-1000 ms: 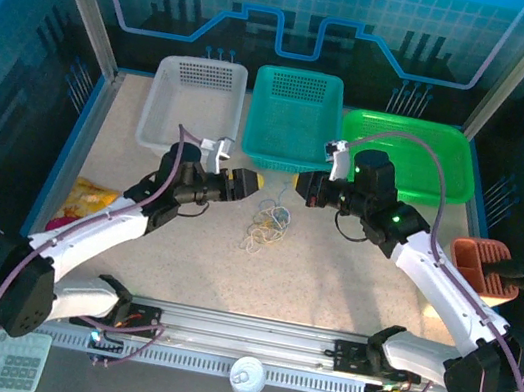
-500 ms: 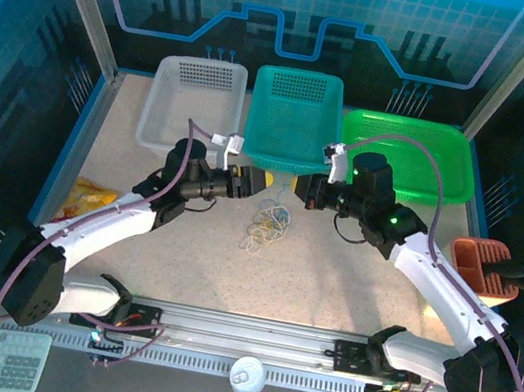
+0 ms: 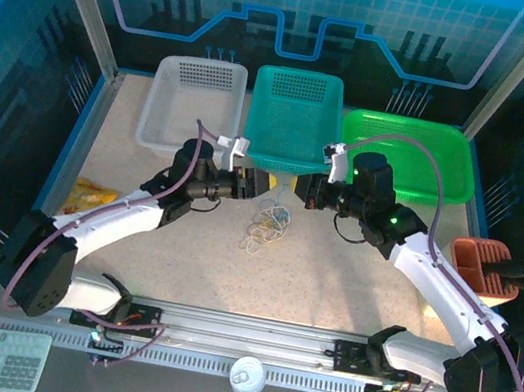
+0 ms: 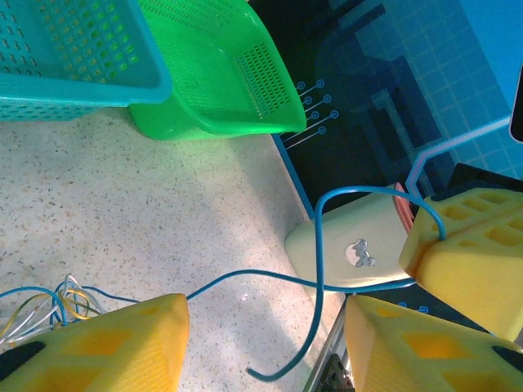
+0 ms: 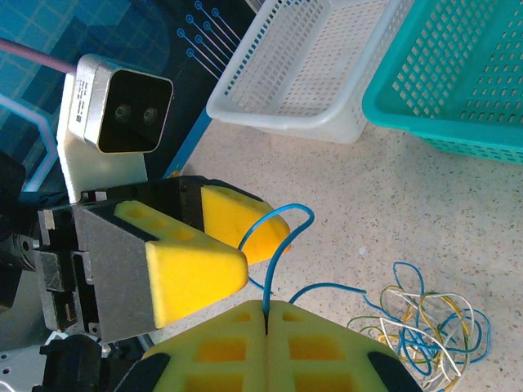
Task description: Untangle the cables
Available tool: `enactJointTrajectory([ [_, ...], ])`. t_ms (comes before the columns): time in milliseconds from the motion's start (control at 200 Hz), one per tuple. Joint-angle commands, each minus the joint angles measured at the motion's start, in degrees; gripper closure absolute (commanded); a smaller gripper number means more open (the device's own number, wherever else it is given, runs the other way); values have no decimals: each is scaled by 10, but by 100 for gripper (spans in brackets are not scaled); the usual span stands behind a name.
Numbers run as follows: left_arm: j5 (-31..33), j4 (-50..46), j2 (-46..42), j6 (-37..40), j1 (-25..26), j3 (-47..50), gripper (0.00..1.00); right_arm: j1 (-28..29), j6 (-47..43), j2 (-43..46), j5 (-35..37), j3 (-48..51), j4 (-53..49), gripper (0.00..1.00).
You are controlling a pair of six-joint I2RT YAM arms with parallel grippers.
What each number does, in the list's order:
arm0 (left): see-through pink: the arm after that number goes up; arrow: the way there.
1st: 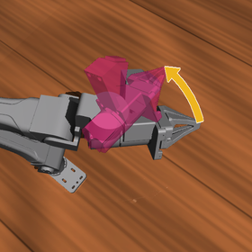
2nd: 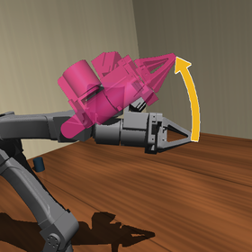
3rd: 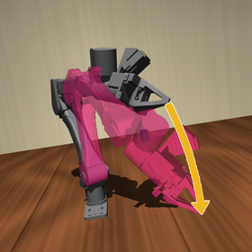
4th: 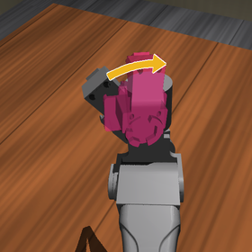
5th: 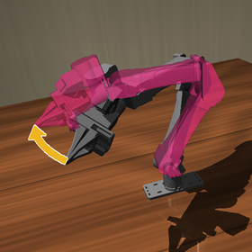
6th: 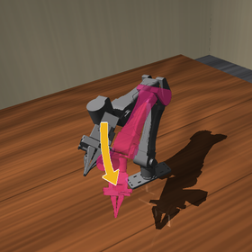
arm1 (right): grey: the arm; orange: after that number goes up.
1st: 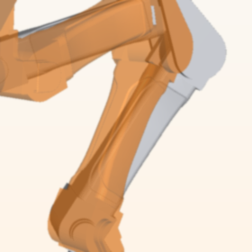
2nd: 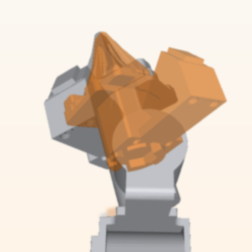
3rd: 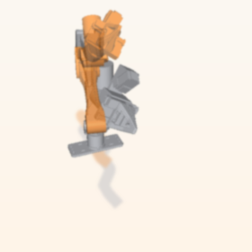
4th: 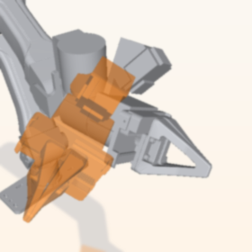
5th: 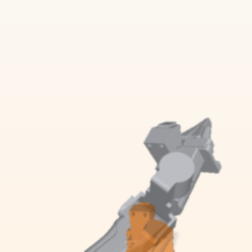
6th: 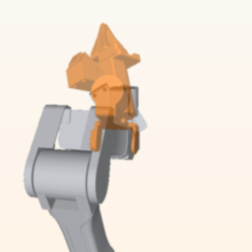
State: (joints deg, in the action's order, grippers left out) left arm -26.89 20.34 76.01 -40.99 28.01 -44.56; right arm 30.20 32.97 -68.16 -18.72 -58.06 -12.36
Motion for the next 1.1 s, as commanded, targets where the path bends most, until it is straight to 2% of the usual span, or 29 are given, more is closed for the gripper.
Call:
enactJointTrajectory([
  [0, -13, 32, 9, 17, 6, -23, 48, -8, 3, 3, -12, 6, 11, 100],
  [200, -19, 47, 20, 16, 6, -26, 58, -8, 4, 2, -11, 8, 12, 100],
  [645, -18, 34, -3, 16, 6, -19, 100, -15, -1, -6, 6, 16, 11, 100],
  [800, -18, 33, -15, 2, 6, -27, 100, -16, -6, -18, 7, 21, 18, 100],
  [820, -18, 32, -15, -1, 6, -30, 100, -16, -7, -19, 10, 23, 19, 97],
  [970, -16, -1, -15, -18, 6, -71, 100, -15, -34, -26, 41, 55, 47, 53],
  [1090, -23, -10, -13, -34, 8, -99, 100, -15, -50, -28, 53, 105, 96, 35],
])
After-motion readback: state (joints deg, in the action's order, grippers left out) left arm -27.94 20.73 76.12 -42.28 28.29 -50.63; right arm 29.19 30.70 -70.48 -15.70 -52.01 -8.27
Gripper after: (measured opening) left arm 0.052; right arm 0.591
